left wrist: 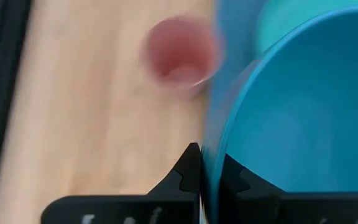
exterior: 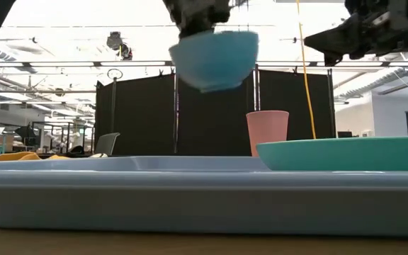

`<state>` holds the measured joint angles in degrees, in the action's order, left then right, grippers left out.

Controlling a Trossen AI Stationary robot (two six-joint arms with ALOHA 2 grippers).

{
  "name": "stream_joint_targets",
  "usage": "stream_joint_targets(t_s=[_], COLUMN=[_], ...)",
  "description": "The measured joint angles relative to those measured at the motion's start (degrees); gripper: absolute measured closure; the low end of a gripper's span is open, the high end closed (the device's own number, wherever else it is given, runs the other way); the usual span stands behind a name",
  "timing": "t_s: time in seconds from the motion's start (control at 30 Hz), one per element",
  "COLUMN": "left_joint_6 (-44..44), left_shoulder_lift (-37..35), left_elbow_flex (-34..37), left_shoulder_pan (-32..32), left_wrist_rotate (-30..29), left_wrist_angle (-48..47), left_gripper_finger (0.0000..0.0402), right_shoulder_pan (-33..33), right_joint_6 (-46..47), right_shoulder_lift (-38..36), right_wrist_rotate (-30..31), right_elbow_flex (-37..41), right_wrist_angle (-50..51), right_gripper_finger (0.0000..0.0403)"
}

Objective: Set up tray
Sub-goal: Put the light blue bowl on the light green plate

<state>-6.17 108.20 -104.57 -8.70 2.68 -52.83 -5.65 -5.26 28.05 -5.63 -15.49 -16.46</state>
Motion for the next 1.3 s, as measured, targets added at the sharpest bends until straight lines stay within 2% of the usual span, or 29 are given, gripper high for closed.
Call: stream_joint_targets(t_s=[0.13,0.3,0.5,0.63,0.73,0.83,1.0,1.1,1.3], left_joint_6=[0.5,2.9,6.2,6.5,6.0,4.5,1.3,1.2,3.3], left_shoulder_lift=[0.3,2.0,7.0,12.0,16.4,21.4,30.2,31.9,33.3], left_elbow_flex=[0.0,0.0,-0.6,-4.4,-9.1,-15.7,-29.7,-29.4,-29.7], left_shoulder_pan=[5.3,9.6,11.5,11.6,12.0,12.9,14.1,14.5,13.8], left_wrist_rotate=[1.6,1.8,1.9,2.4,3.0,3.4,3.5,3.6,1.2], left_wrist_angle=[4.3,8.4,13.9,12.4,12.0,11.4,6.4,11.2,11.5], left_gripper_finger=[0.0394,0.0394,0.0394,0.0394,0.0394,0.0394,0.0394,0.0394,0.0394], right_shoulder_pan=[0.0,0.0,0.0,0.0,0.0,0.0,0.0,0.0,0.0], right_joint_6=[0.6,1.5,1.6,1.5,1.4,1.4,1.0,0.1,0.0], right_shoulder_lift=[-3.8,-6.0,-5.9,-5.9,-5.9,-5.9,-5.9,-5.9,-5.9], right_wrist_rotate=[-3.2,-3.3,2.9,5.2,9.6,14.0,14.7,15.1,16.3], right_elbow_flex=[0.0,0.0,0.0,0.0,0.0,0.0,0.0,0.0,0.0], right_wrist_angle=[3.1,4.8,4.7,4.5,3.7,3.7,4.8,5.2,5.7], right_gripper_finger=[0.0403,0.0403,0.0403,0.0403,0.0403,0.0403,0.0403,0.0403,0.0403])
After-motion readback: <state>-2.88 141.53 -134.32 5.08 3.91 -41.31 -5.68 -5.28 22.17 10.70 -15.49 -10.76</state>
